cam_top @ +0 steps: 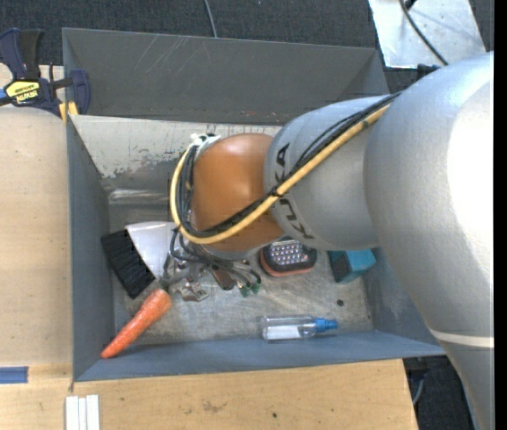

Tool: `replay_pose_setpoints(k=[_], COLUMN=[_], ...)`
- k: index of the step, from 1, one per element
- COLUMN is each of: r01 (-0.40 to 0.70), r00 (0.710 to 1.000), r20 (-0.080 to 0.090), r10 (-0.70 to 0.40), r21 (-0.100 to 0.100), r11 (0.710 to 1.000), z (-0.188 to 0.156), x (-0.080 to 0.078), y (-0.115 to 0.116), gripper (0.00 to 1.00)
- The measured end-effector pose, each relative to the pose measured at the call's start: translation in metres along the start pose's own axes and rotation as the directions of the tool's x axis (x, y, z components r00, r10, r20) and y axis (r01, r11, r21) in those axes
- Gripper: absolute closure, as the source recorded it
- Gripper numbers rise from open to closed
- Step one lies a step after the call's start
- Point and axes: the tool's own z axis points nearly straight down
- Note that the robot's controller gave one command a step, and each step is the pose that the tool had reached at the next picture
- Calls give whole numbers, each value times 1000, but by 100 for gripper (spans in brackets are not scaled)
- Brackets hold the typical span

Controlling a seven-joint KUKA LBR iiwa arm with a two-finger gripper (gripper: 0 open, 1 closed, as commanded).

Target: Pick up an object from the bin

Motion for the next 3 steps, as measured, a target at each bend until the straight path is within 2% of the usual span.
replay_pose_setpoints(k=[1,2,3], r01=[0,1,271], r00=[1000,1000,963], r20=[-1,0,-9], r10=[0,-1,-271], r21=[0,0,4], r11=[1000,1000,963], z=[0,0,12], x=[0,0,-22], y=[0,0,44], gripper=[0,0,100])
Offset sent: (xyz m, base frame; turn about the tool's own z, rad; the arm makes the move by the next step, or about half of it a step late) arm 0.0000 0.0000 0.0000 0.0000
